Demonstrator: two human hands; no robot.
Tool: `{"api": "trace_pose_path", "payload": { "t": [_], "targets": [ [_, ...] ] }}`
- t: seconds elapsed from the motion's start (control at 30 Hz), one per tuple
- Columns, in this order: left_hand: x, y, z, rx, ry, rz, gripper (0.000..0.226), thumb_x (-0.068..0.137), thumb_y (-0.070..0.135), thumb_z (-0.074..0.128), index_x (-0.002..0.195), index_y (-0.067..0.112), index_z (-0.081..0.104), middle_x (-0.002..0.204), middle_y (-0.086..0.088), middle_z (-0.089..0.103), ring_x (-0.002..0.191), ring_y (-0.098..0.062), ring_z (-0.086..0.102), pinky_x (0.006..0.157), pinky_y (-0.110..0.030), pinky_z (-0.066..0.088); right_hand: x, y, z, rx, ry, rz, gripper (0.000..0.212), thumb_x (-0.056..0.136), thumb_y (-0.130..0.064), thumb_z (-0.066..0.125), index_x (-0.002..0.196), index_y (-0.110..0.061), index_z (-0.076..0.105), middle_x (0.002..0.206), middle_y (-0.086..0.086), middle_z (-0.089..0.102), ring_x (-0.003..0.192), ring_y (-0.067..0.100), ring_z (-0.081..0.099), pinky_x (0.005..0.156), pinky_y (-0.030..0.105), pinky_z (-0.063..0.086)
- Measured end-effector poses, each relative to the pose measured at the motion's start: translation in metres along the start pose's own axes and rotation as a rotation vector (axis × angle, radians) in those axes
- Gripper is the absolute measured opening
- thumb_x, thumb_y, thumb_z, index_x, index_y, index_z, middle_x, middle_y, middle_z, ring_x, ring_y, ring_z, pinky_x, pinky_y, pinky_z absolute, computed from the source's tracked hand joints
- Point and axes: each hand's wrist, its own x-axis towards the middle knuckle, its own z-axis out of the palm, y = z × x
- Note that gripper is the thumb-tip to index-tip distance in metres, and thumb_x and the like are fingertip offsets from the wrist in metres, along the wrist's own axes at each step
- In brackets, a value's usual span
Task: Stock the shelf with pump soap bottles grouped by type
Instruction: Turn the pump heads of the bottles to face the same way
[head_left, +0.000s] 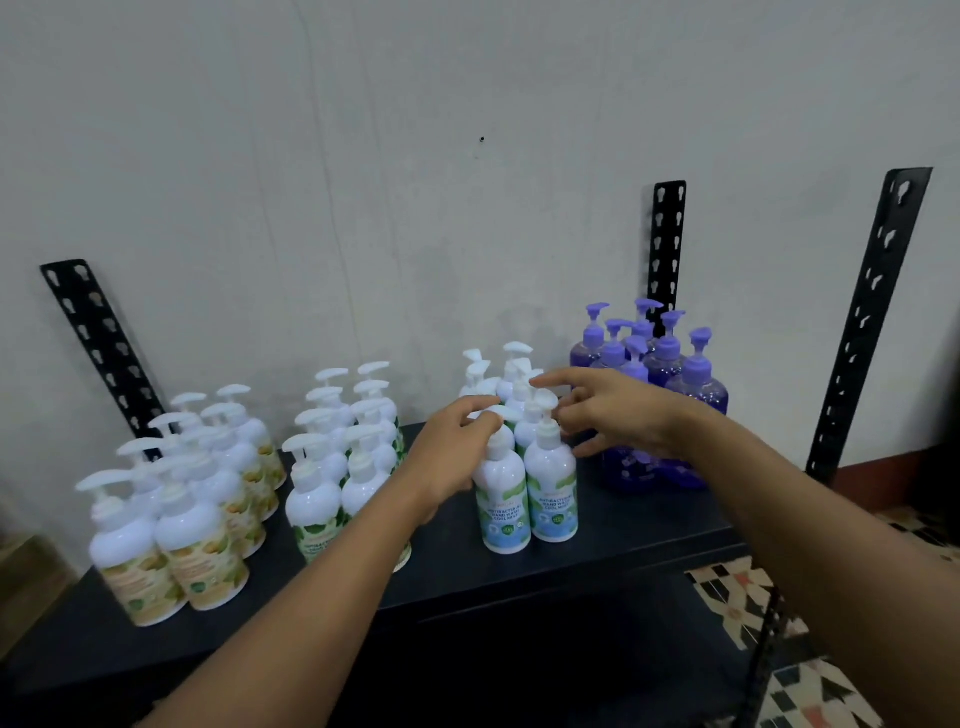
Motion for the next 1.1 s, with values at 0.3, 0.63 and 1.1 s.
{"api": "trace_pose_path", "payload": {
  "t": [0.3, 0.63, 1.1],
  "targets": [
    [-0.001, -0.001, -0.002, -0.054, -0.030, -0.020, 0.018, 0.096, 0.038, 0.058, 0.107, 0.048, 0.068, 0.118, 0.008, 0.070, 0.109, -0.020, 0.068, 0.093, -0.050, 0.059, 0.013, 0.001, -0.006, -0.075, -0.048, 0.009, 0.058, 0.082, 0.010, 0.067, 0.126, -0.025, 0.054, 0.119, 0.017, 0.060, 0.106, 0.029, 0.067, 0.081, 0.037, 0.062],
    [-0.004, -0.003, -0.001, -0.101, -0.030, -0.006, 0.019, 0.100, 0.035, 0.058, 0.116, 0.040, 0.066, 0.120, 0.006, 0.069, 0.108, -0.017, 0.069, 0.092, -0.046, 0.059, 0.005, 0.021, -0.005, 0.197, 0.074, -0.046, 0.031, 0.094, -0.017, 0.071, 0.122, -0.014, 0.057, 0.117, 0.015, 0.070, 0.103, 0.031, 0.072, 0.086, 0.042, 0.062],
    [-0.004, -0.003, 0.000, -0.123, 0.009, 0.009, 0.018, 0.098, 0.034, 0.064, 0.116, 0.031, 0.063, 0.118, -0.002, 0.068, 0.105, -0.020, 0.070, 0.083, -0.042, 0.063, 0.001, 0.024, 0.001, 0.250, 0.128, -0.076, 0.031, 0.093, -0.018, 0.072, 0.119, -0.010, 0.056, 0.110, 0.012, 0.074, 0.101, 0.030, 0.073, 0.088, 0.046, 0.061]
  ]
}}
